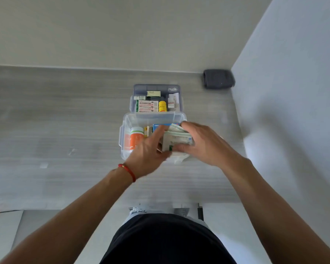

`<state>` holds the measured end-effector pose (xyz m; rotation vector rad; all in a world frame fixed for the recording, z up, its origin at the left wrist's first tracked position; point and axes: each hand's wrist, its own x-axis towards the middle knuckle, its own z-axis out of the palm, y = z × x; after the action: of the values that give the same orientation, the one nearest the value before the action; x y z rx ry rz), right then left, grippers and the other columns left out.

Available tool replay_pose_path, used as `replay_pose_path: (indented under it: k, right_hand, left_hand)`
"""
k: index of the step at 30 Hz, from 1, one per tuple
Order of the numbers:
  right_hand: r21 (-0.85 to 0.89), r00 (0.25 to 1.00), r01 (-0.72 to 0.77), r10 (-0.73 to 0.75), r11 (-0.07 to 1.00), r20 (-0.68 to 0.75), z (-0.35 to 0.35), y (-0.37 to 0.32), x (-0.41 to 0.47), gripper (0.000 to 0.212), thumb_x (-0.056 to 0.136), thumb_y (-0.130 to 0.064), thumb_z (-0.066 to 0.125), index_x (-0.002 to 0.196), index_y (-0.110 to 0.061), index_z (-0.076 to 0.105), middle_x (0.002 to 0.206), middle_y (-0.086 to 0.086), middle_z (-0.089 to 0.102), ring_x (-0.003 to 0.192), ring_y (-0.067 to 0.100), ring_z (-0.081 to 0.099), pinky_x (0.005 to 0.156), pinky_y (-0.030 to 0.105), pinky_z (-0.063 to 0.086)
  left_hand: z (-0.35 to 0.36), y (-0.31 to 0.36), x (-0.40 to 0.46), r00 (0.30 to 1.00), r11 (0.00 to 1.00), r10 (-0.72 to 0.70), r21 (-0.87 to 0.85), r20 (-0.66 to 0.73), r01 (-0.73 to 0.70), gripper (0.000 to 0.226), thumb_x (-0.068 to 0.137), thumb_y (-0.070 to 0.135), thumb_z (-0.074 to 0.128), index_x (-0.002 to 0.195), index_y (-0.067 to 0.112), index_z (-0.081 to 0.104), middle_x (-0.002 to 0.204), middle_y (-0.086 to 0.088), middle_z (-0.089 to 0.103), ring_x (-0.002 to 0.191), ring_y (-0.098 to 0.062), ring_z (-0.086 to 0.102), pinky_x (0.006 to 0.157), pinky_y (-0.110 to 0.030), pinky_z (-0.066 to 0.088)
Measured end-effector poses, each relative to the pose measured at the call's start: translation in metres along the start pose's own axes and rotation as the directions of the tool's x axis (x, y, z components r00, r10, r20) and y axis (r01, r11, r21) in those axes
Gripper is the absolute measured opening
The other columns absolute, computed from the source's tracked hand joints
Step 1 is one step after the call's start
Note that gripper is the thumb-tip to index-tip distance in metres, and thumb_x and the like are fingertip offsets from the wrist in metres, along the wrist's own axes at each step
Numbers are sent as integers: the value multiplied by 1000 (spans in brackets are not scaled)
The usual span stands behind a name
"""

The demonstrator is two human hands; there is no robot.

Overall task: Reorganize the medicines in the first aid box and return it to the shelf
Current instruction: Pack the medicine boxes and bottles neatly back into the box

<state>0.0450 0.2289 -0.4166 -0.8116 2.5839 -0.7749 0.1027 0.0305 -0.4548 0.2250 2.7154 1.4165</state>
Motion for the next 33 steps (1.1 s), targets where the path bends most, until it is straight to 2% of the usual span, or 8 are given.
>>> replay_pose_path:
  k: [3,6,10,16,21,26,30,33]
  right_hand:
    - [-125,998,60,-63,990,-22,11,-3,34,29,98,-34,67,118,-20,52,115,3,65,87,20,60,61,30,44]
    - [-227,997,53,-63,972,-37,26,1,57,31,97,-31,69,123,-21,56,114,2,64,90,16,56,68,31,47]
    - [-272,1000,7,-4,962,13,54,10,64,35,96,-28,70,129,-25,60,105,0,62,100,24,63,73,38,51]
    - [-330,987,-44,91,943,130,71,10,70,42,95,-20,71,136,-23,61,120,8,70,109,30,68,86,46,58]
    - [-330,950,-122,207,936,234,66,11,79,34,92,-18,73,126,-22,69,116,5,72,99,25,69,86,40,58]
    - [-495,978,-118,186,861,90,66,11,74,20,91,-7,70,109,-15,71,103,8,71,81,23,62,76,35,55]
    - [-545,988,-53,124,837,94,71,13,66,25,92,-1,68,115,-8,72,111,12,68,106,26,61,86,38,55]
    - [-531,990,-39,107,846,97,66,14,61,23,92,1,68,112,-8,72,114,11,65,108,26,64,89,36,57]
  left_hand:
    - [-15,-16,16,994,999,-42,27,-99,45,44,85,10,75,120,11,50,107,-8,73,87,-20,74,74,-29,63]
    - [-19,-35,27,991,990,-97,95,-94,106,36,86,8,72,117,8,53,105,-11,72,89,-28,71,77,-41,62]
    - [-18,-55,32,991,979,-119,160,-60,127,35,87,5,69,121,11,61,104,-12,72,90,-28,69,82,-40,59]
    - [-8,-67,34,984,952,-164,272,69,140,31,88,2,62,118,12,66,100,-14,71,90,-33,67,80,-40,56]
    - [-4,-68,38,979,935,-154,340,132,101,25,89,-1,60,111,9,67,100,-18,70,90,-36,66,79,-43,56]
    - [6,-57,45,975,903,-179,414,129,111,20,90,5,62,106,13,70,102,-12,70,92,-30,65,68,-25,38]
    - [6,-56,48,958,905,-249,386,143,178,24,90,10,58,106,21,72,98,-3,66,85,-19,55,55,-13,29]
    - [4,-61,47,942,932,-319,215,102,292,22,87,17,68,108,23,73,99,0,69,86,-18,62,72,-22,51]
